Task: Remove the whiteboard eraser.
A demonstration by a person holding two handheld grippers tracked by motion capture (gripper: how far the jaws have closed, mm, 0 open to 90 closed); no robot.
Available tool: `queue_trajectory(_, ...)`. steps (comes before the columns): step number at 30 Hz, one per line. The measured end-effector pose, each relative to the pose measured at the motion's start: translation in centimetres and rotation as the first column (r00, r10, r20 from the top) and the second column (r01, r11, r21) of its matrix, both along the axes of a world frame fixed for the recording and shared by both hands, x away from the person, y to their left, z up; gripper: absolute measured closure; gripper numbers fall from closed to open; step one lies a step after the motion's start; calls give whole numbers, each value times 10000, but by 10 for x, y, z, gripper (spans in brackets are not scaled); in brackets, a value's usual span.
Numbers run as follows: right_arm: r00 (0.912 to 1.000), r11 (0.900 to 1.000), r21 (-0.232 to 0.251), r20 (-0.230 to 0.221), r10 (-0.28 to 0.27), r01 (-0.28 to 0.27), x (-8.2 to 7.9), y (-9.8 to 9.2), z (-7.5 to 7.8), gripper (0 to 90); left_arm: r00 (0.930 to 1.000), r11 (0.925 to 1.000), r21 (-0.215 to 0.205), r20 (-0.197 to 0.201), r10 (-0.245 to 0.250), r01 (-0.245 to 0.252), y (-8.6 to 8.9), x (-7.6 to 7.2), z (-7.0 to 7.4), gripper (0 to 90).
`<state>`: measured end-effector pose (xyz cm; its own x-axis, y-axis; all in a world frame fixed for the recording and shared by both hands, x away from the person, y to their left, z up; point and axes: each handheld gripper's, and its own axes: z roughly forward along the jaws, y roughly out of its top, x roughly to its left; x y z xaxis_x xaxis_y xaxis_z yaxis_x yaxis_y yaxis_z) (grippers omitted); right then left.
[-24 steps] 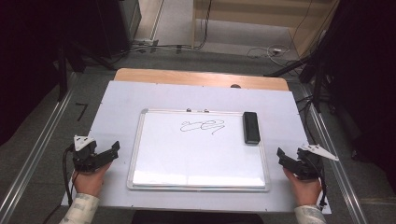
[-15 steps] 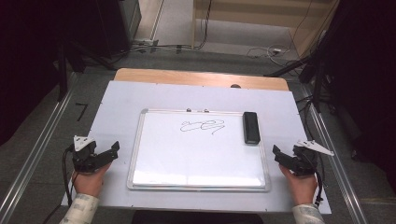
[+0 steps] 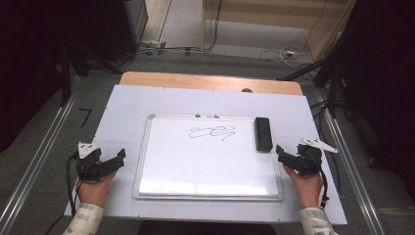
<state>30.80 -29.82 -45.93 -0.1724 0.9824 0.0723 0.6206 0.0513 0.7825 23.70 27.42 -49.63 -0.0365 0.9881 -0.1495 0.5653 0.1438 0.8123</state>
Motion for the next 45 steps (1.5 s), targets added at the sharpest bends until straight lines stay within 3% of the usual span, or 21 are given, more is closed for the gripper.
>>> queue_trajectory(9, 9998, 9998, -117, -118, 165, -167, 28, 20, 3, 160, 10000, 10000, -51, 12, 46, -46, 2, 0, 0, 156)
queue_trajectory(12, 9996, 9997, 155, -230, 189, -185, 41, 30, 1, 166, 10000, 10000, -55, 25, 46, -46, 2, 0, 0, 156)
queue_trajectory(16, 9992, 9997, -240, -395, 95, -105, 59, 48, -4, 170, 10000, 10000, -57, 22, 40, -40, 2, 0, 0, 156)
queue_trajectory(21, 9990, 9988, -453, -397, -199, 181, 80, 60, -5, 210, 10000, 10000, -85, 37, 38, -38, 4, 0, 0, 156)
queue_trajectory(27, 9971, 9985, -306, -602, -474, 457, 99, 71, -9, 320, 10000, 10000, -76, 51, 31, -30, 3, 0, 1, 156)
queue_trajectory(31, 9963, 9971, -444, -569, -639, 614, 104, 75, -14, 359, 10000, 9999, -131, 91, 32, -30, 4, 0, 0, 156)
queue_trajectory(33, 9964, 9973, -294, -490, -692, 678, 104, 74, -13, 358, 10000, 9999, -128, 92, 24, -23, 4, 0, 1, 156)
queue_trajectory(36, 9952, 9974, -236, -691, -697, 682, 106, 74, -16, 347, 10000, 9999, -138, 80, 36, -35, 3, 0, 1, 156)
queue_trajectory(39, 9967, 9957, -686, -473, -663, 629, 105, 78, -17, 346, 10000, 9999, -121, 78, 32, -31, 3, 0, 1, 156)
queue_trajectory(42, 9957, 9915, -1148, -629, -685, 610, 106, 80, -21, 376, 10000, 9999, -126, 81, 27, -26, 3, 0, 1, 156)
queue_trajectory(45, 9951, 9943, -881, -741, -658, 592, 108, 77, -22, 378, 10000, 9999, -119, 71, 24, -23, 3, 0, 1, 156)
